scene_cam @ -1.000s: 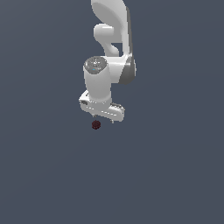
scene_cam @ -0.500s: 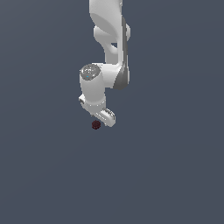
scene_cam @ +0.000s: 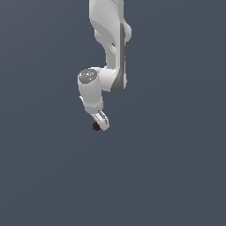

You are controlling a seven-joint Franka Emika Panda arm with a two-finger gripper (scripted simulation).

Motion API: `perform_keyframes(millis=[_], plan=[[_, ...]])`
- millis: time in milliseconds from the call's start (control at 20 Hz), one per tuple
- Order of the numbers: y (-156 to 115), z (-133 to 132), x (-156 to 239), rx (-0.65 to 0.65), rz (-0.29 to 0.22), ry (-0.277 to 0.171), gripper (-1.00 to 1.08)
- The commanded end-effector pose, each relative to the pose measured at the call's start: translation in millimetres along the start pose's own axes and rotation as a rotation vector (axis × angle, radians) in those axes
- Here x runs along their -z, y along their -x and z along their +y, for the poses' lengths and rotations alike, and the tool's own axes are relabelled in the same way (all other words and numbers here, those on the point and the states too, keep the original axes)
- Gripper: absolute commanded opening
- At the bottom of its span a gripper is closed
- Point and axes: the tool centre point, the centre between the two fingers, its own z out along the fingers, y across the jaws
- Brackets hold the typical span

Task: Pick up the object and move it to a goal position.

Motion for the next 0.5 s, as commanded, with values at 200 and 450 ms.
perform_keyframes(millis=[200, 450], plan=[[-2.1, 7.7, -6.6, -0.075, 0.006, 0.001, 1.00], [-2.2, 8.1, -7.3, -0.077, 0.006, 0.001, 1.00]])
